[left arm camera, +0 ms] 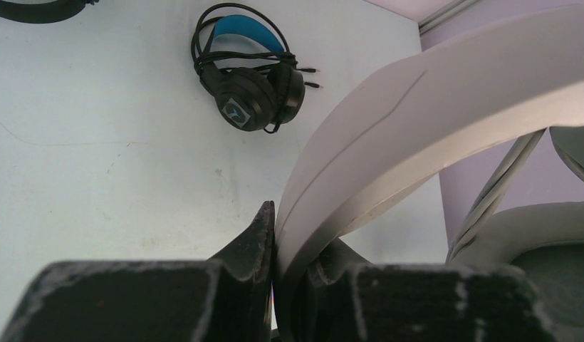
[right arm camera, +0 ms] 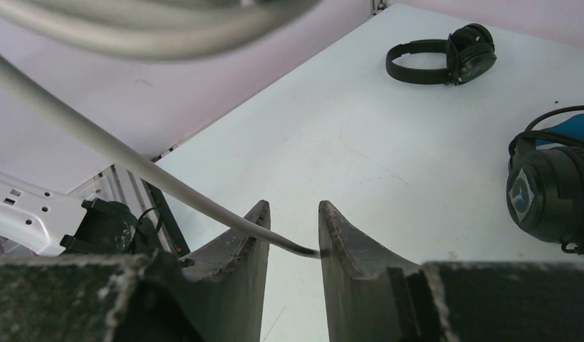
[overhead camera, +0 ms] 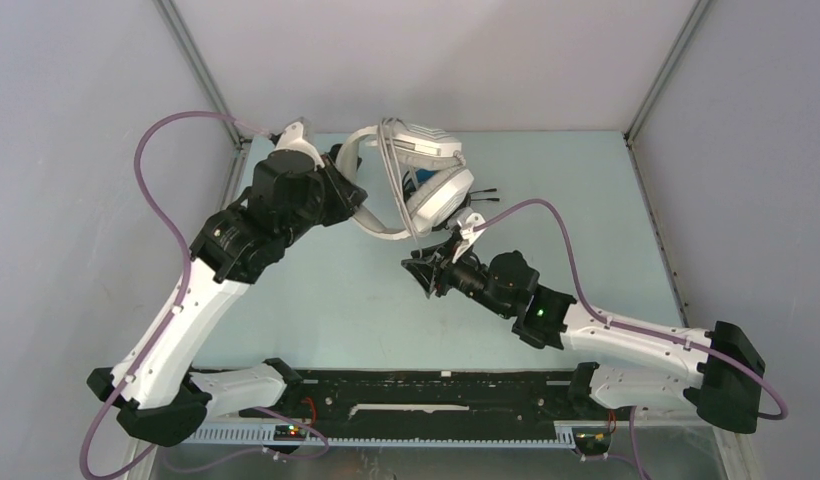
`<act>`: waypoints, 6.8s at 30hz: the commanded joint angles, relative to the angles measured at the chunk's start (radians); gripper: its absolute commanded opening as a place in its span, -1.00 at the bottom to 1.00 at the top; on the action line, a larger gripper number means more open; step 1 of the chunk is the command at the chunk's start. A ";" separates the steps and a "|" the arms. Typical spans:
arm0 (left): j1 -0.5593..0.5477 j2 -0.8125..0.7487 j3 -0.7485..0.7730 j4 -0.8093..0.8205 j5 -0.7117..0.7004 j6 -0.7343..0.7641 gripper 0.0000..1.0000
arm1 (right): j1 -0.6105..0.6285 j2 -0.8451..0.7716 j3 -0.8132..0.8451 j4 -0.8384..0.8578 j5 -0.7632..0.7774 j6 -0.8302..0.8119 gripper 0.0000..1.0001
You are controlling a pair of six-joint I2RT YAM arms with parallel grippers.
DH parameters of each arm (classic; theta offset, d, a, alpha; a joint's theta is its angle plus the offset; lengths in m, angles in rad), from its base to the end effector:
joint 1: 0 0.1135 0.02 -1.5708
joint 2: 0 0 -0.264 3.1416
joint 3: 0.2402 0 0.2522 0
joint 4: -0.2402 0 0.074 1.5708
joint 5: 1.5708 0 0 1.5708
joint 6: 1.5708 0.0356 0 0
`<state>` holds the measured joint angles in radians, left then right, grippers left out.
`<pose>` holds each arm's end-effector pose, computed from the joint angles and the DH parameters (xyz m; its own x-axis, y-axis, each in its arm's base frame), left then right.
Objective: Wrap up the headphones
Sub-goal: Wrap the headphones cable around the headphones.
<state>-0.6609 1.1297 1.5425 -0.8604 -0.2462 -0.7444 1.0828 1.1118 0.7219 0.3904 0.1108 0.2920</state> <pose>0.1675 -0.1193 0.4585 -0.5371 -0.4147 -0.7345 0.0788 0.8423 -0.5332 0.1262 0.2294 0.3126 -0.2376 0.1627 -0.9577 -0.7911 0.5397 0.2879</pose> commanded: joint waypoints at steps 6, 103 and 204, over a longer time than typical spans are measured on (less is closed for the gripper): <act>-0.003 -0.032 0.100 0.112 0.034 -0.050 -1.00 | 0.003 0.022 -0.059 0.178 0.037 0.026 -0.20; -0.021 -0.099 -0.294 -0.083 0.303 1.317 -1.00 | -0.537 -0.040 0.322 -0.849 -0.884 -0.023 -1.00; -0.042 -0.044 -0.560 1.085 -0.444 0.629 -1.00 | -0.310 -0.012 0.282 -0.098 -0.327 0.851 -0.57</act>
<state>-0.7151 1.1465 0.9928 -0.0116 -0.6327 -0.0628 0.7464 1.1709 0.9649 0.3550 -0.2115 1.1934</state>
